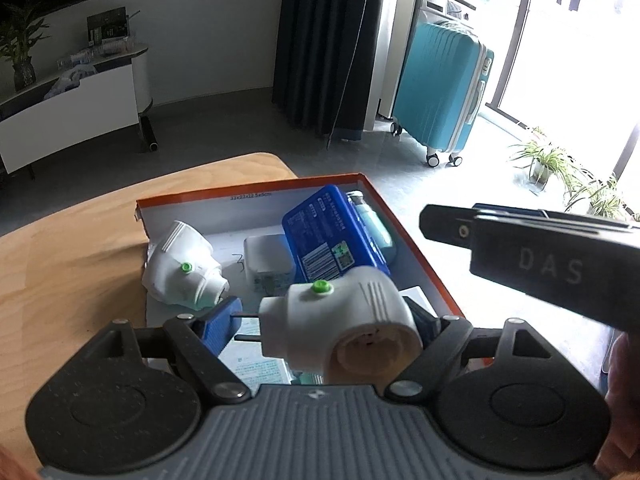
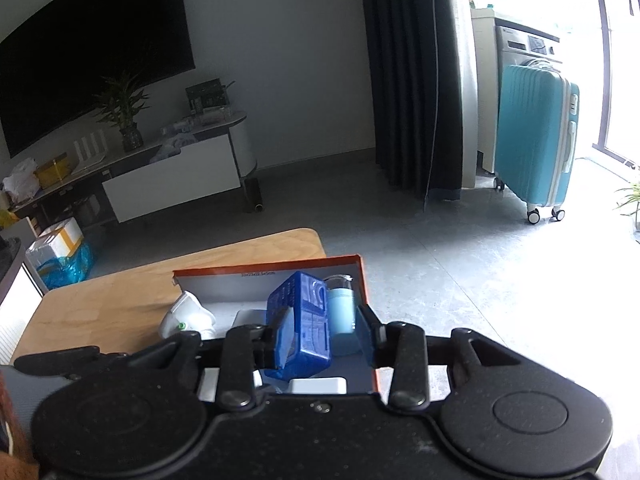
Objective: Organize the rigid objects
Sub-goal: 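Open the right tool to drop the USB charger while the left tool releases the socket adapter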
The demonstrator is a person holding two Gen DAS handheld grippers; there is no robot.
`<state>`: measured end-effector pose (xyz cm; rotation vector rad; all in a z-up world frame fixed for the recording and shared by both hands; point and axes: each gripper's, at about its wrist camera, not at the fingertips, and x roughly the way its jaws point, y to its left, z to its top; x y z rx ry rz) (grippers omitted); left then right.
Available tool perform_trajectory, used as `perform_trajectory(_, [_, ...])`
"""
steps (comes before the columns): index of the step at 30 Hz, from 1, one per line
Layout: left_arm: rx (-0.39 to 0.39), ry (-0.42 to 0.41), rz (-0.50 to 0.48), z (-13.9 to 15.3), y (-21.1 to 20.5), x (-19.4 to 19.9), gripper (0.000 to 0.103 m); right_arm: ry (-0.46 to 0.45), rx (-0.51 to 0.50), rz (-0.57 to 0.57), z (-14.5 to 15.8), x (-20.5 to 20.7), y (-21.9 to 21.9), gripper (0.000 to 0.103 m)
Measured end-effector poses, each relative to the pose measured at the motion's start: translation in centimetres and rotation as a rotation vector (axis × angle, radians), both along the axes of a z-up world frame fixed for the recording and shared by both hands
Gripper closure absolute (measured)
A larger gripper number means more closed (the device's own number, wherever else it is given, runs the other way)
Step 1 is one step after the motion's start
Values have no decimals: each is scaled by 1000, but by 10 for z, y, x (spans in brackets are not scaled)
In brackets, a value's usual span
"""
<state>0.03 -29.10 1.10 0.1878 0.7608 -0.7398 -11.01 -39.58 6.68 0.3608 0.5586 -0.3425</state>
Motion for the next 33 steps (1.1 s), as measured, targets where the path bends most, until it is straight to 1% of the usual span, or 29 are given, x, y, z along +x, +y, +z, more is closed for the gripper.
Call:
perform_trajectory(2, [-9,-6,-3,4,-2,-1,17,-3,2,-16,1,-8,-3,56])
perform_trajectory(4, [-14,-18,1,8,-1,-3,14,-11,2,-28,3,-16,-4,55])
perform_trajectory(7, [-14,-22,16,12,2,-8,10,-20,3,-40,6,-25,-3,55])
perform_trajectory(12, [-7,-35,51,19,14,-19,4,-24,3,-43,11,-40,3,51])
perform_trajectory(14, [1,-28,71,22,19,-25,3,-25,7,-42,12,-47,7,46])
perform_trajectory(18, [29,-38,81,27,27,-42,0,-28,14,-34,14,-63,13,39])
perform_trajectory(20, [43,-44,101,29,33,-51,0,-31,20,-33,14,-72,15,33])
perform_trajectory(22, [54,-51,117,29,38,-60,0,-21,25,-31,14,-81,17,33])
perform_trajectory(29, [78,-16,149,22,47,-80,0,11,26,-5,10,-105,24,27])
perform_trajectory(33, [83,-7,162,20,48,-86,0,24,42,-11,5,-115,23,26])
